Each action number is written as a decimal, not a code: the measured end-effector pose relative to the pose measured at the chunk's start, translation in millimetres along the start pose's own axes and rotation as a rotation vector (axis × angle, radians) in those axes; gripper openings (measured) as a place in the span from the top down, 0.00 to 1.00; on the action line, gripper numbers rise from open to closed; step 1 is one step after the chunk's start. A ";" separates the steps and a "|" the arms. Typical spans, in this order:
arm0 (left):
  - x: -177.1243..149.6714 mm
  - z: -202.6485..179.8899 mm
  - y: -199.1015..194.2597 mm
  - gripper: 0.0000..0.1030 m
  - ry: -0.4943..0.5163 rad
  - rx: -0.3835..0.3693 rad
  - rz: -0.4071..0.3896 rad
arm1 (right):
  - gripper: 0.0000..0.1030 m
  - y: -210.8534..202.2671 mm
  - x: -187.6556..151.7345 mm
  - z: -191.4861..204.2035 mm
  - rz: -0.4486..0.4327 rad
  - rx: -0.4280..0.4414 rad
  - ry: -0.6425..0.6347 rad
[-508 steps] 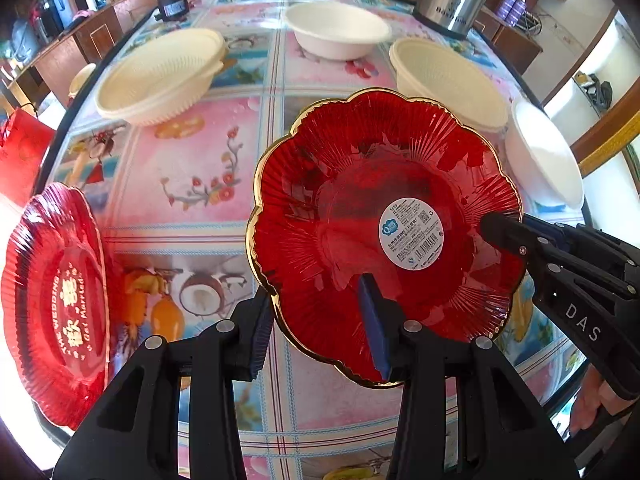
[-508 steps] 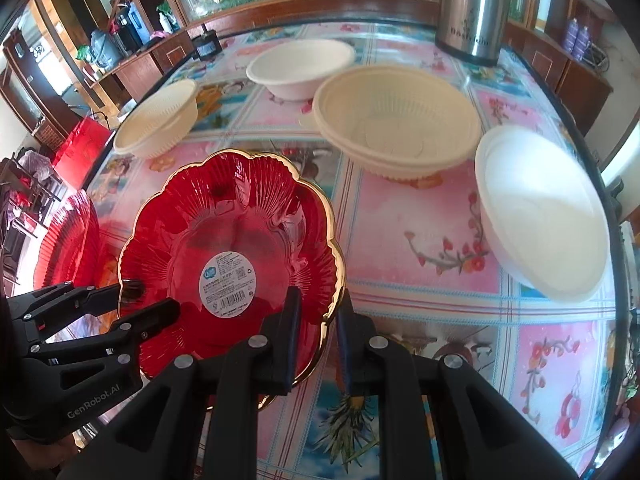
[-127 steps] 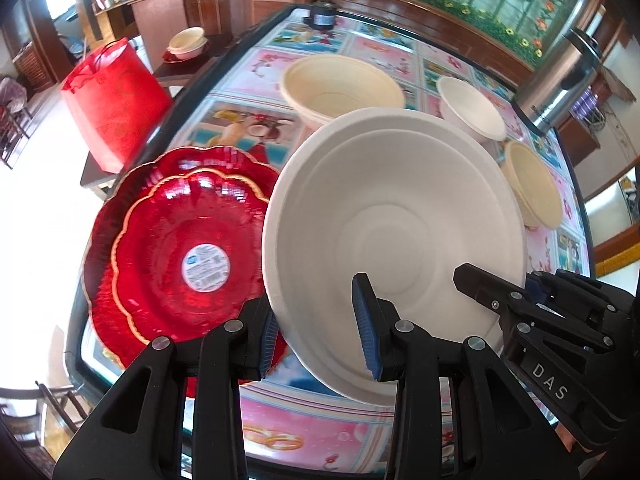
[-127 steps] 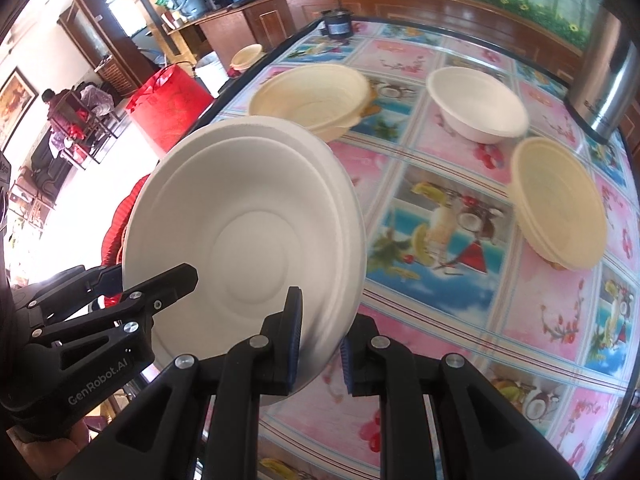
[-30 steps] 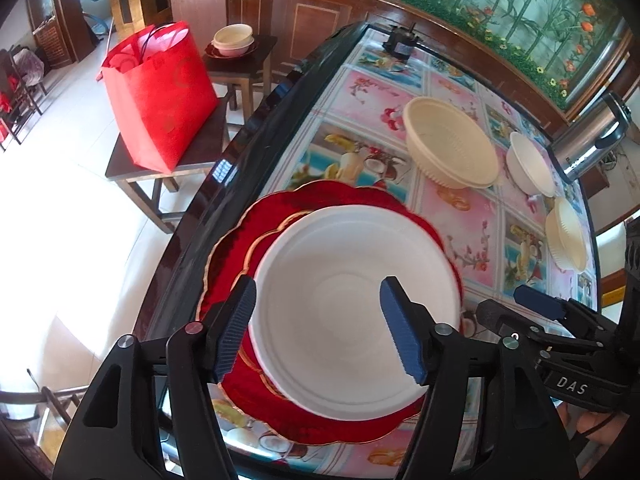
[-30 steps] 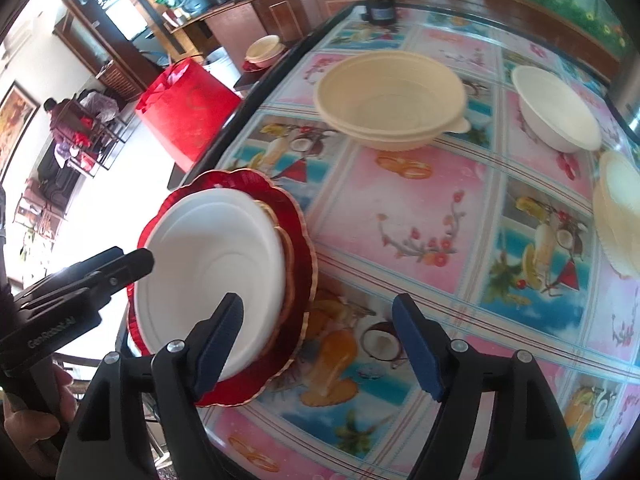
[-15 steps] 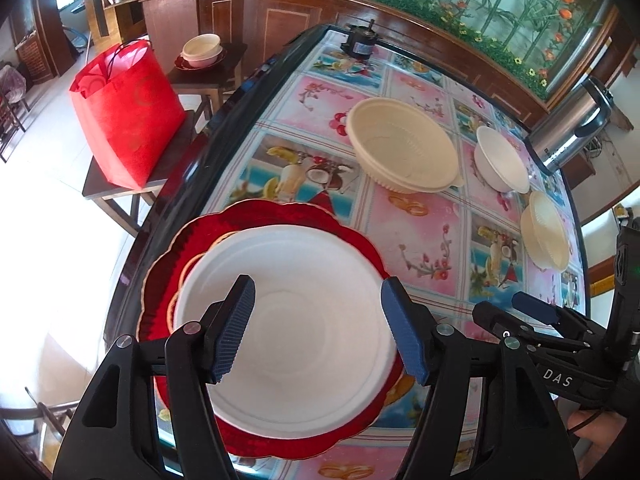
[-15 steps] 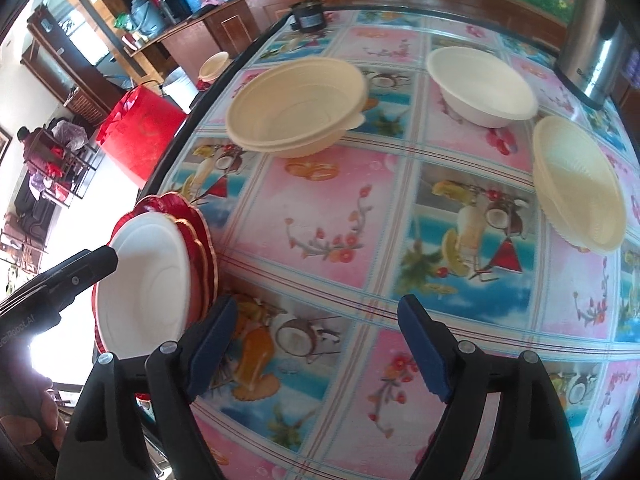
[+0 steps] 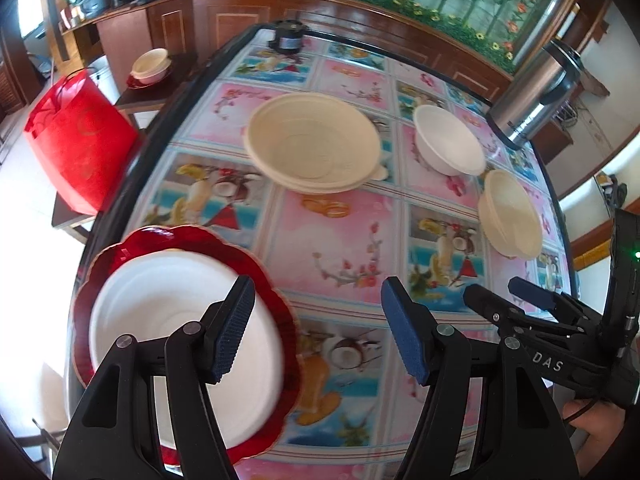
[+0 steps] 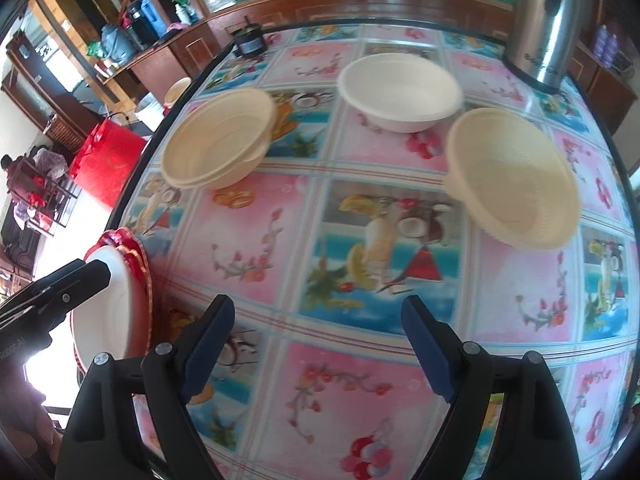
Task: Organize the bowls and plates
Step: 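Move the right tool toward the beige ribbed plastic plate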
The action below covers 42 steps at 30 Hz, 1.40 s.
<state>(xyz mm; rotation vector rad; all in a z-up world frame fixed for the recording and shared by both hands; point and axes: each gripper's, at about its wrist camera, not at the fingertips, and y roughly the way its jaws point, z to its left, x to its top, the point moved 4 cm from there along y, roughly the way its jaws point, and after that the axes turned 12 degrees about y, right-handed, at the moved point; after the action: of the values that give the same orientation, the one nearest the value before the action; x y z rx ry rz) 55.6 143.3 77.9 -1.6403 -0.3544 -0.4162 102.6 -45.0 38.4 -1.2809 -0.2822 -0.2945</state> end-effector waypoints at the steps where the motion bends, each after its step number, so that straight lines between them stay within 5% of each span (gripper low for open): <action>1: 2.5 -7.7 2.2 0.36 0.012 -0.010 0.002 | 0.17 -1.0 2.9 -5.7 -0.007 -0.015 0.005; 5: 9.3 -36.1 10.8 0.36 0.058 -0.035 0.009 | 0.00 -3.9 12.0 -38.3 -0.022 -0.065 0.047; 22: 23.5 -110.8 53.3 0.36 0.152 -0.090 0.078 | 0.00 -17.9 20.7 -109.8 -0.044 -0.110 0.132; 42: 61.6 -171.2 93.6 0.36 0.200 -0.113 0.121 | 0.01 -33.9 44.5 -167.3 -0.063 -0.062 0.172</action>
<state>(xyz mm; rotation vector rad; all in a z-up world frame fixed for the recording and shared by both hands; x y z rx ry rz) 142.8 -37.8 39.7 -1.7030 -0.0825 -0.5120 138.6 -217.6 41.2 -1.3008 -0.1679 -0.4675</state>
